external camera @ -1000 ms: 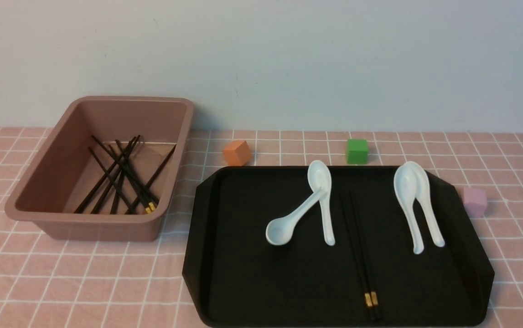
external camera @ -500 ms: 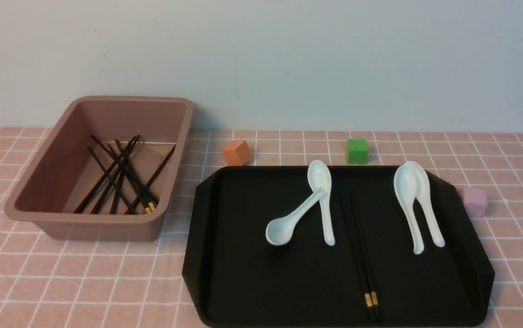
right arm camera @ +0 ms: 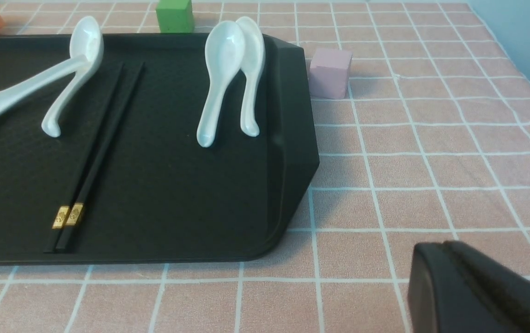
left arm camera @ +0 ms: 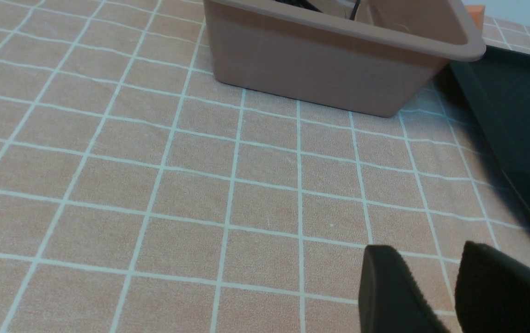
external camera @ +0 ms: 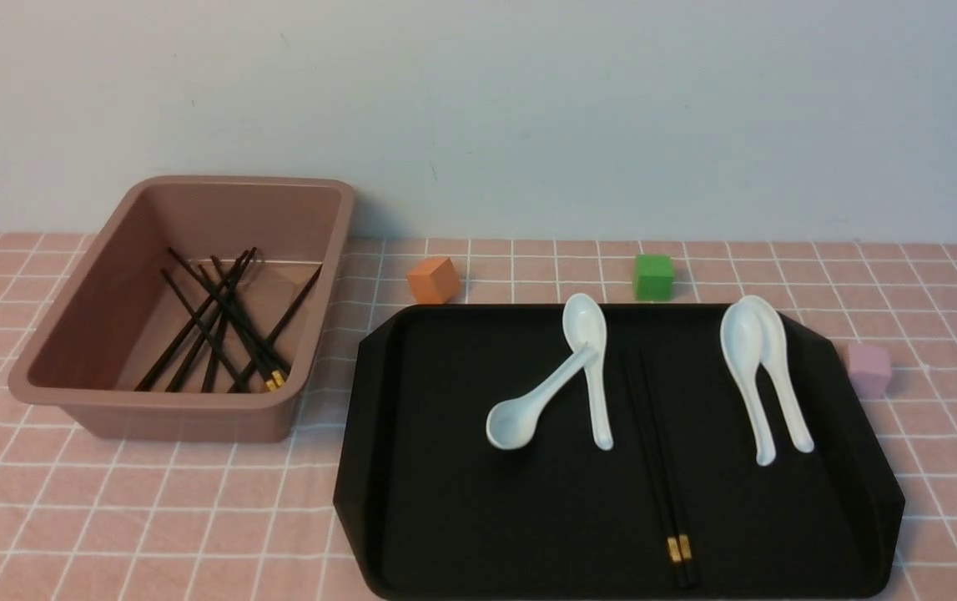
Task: On pink tablecloth take chopsticks from black tray and put them in box.
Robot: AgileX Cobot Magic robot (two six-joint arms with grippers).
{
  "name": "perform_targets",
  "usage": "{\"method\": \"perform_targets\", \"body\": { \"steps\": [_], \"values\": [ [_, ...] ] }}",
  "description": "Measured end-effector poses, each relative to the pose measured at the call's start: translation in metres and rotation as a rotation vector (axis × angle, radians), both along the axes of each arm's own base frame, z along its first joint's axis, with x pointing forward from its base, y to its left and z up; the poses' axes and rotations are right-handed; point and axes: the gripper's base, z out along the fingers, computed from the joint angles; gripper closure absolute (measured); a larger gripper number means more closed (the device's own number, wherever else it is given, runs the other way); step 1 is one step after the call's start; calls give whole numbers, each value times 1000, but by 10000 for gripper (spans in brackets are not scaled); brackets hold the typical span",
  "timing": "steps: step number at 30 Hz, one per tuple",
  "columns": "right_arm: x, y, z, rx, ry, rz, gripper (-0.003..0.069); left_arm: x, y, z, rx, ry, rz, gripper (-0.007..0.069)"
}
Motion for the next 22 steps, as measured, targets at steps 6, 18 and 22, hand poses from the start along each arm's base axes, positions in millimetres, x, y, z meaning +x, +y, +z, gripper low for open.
{"method": "perform_targets", "body": {
  "steps": [6, 18, 22],
  "values": [
    [0, 0, 0, 0, 0, 0, 627, 0, 0, 0, 0, 0, 0, 386],
    [0, 0, 0, 0, 0, 0, 611, 0, 0, 0, 0, 0, 0, 386],
    [0, 0, 0, 0, 0, 0, 606, 0, 0, 0, 0, 0, 0, 386]
  ]
}}
